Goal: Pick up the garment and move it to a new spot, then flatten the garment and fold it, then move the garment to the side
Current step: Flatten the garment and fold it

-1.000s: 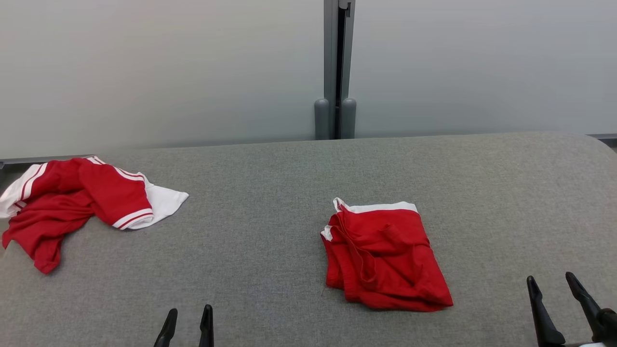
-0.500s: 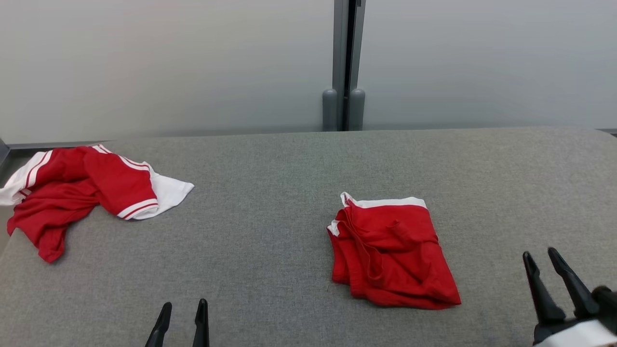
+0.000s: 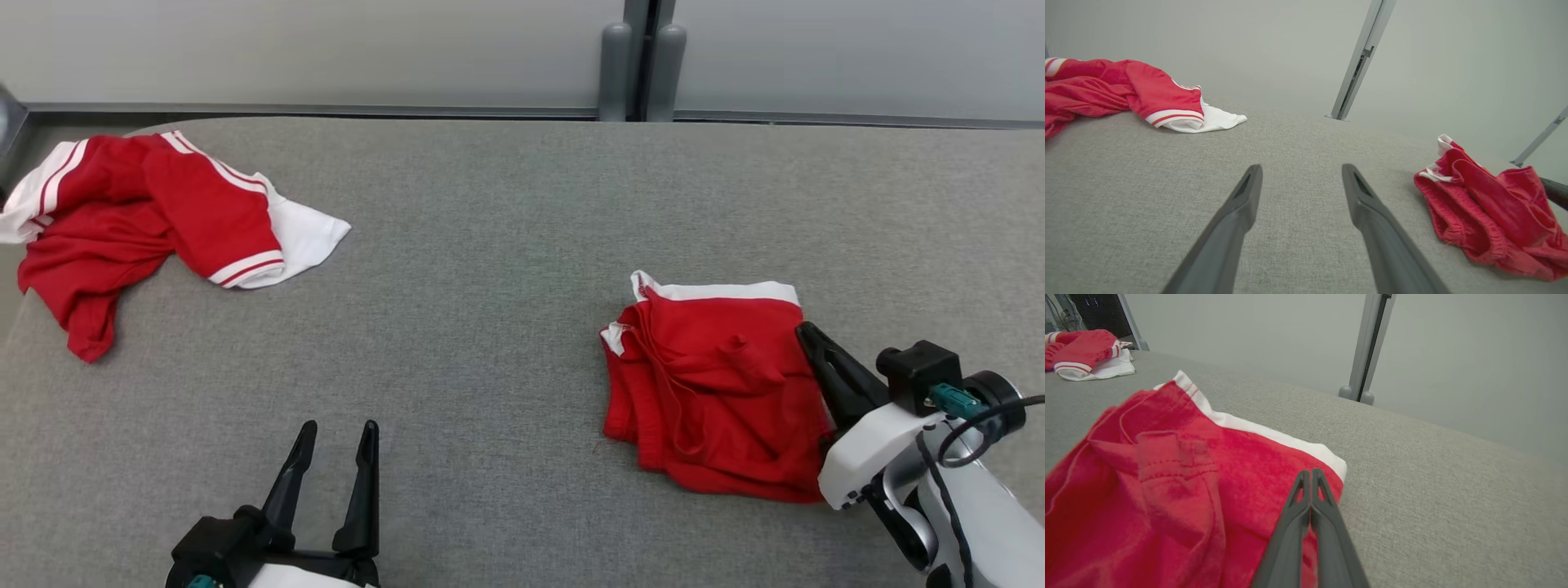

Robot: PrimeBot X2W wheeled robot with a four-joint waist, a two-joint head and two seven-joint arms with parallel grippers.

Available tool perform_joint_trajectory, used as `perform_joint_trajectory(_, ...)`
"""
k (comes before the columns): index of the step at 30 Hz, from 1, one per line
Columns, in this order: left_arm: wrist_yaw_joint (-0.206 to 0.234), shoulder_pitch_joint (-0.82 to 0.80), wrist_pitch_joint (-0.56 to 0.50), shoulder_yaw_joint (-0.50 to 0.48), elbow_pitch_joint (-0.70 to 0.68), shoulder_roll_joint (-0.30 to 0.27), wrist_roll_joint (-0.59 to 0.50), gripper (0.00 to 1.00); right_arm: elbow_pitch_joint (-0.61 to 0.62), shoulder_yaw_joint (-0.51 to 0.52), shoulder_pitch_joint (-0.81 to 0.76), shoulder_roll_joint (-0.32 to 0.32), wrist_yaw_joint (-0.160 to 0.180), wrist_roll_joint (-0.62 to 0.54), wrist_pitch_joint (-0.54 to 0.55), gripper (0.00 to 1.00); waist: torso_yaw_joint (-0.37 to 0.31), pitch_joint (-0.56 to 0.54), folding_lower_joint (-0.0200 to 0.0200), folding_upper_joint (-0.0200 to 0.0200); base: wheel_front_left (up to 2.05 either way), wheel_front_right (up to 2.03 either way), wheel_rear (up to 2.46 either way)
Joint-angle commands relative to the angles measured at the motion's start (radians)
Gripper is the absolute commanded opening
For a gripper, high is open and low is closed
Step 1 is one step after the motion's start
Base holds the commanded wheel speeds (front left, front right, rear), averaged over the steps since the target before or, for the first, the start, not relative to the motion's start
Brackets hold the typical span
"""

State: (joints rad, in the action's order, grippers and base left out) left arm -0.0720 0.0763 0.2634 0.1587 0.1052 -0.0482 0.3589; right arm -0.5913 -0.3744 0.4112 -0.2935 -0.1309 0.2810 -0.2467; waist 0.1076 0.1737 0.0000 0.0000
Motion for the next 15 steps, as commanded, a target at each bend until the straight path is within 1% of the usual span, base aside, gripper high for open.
perform_joint_trajectory(1, 0.004, -0.016, 0.002, -0.001, 0.003, -0.004, 0.004, 1.0, -0.013, -0.016, 0.015, -0.012, 0.0, 0.009, -0.007, 0.0, 0.02, 0.018, 0.0, 0.0, 0.0, 0.0, 0.0)
perform_joint_trajectory(4, 0.009, -0.023, 0.002, 0.002, 0.006, -0.004, 0.011, 1.0, -0.033, -0.077, 0.024, -0.019, 0.0, 0.037, -0.016, 0.0, 0.024, 0.017, 0.0, 0.0, 0.0, 0.0, 0.0)
perform_joint_trajectory(6, 0.011, -0.018, 0.002, 0.0, 0.008, -0.004, 0.011, 1.0, -0.022, -0.119, 0.02, -0.029, 0.0, 0.045, -0.021, 0.0, 0.023, 0.011, 0.0, 0.0, 0.0, 0.0, 0.0)
perform_joint_trajectory(11, 0.014, -0.007, 0.002, -0.003, 0.014, -0.004, 0.014, 1.0, 0.077, -0.205, -0.027, -0.045, 0.0, 0.053, -0.02, 0.0, 0.016, -0.007, 0.0, 0.0, 0.0, 0.0, 0.0)
perform_joint_trajectory(15, 0.014, -0.003, 0.002, -0.001, 0.015, -0.004, 0.018, 1.0, 0.123, -0.279, -0.057, -0.04, 0.0, 0.062, -0.02, 0.0, 0.011, -0.016, 0.0, 0.0, 0.0, 0.0, 0.0)
